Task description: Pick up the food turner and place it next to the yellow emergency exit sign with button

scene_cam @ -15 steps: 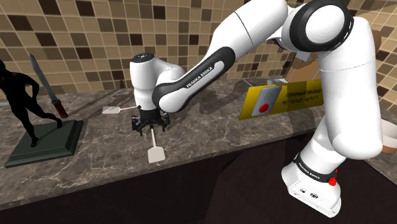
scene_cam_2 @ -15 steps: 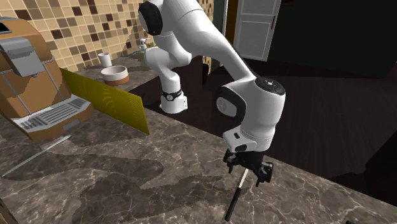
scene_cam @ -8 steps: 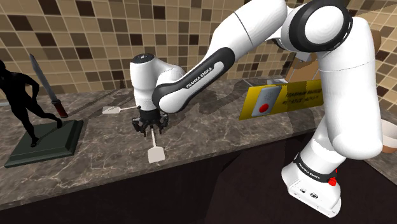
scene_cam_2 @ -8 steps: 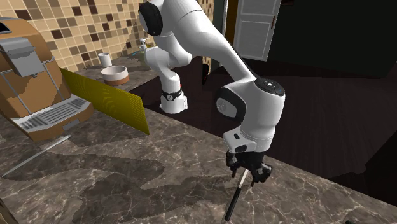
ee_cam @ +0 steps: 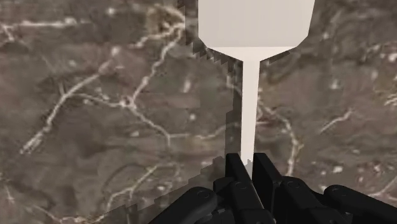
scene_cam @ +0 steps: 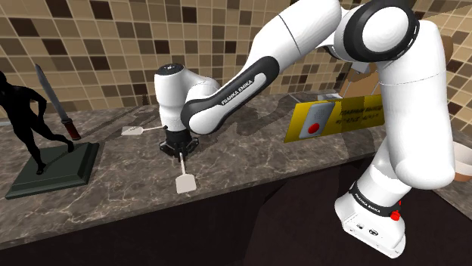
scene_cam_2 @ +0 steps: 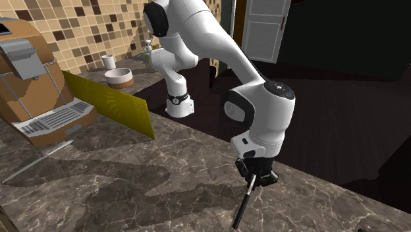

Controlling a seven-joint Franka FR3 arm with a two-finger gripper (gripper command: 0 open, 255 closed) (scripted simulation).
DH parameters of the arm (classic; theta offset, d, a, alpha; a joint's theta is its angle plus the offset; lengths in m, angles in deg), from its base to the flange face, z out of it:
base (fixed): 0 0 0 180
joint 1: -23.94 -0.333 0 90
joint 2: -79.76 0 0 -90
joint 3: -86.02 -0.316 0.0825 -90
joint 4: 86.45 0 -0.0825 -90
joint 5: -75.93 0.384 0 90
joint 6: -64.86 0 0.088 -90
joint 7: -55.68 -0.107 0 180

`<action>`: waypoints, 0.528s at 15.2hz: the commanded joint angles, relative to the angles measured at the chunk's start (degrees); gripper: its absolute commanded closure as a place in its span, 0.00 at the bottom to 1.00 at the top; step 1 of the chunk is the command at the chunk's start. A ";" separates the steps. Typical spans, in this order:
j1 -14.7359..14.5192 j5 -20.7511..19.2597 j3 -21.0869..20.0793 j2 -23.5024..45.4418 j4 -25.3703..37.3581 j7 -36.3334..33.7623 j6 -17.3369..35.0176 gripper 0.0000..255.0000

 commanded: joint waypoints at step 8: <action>0.85 1.94 -1.29 -3.20 0.77 1.37 -3.72 1.00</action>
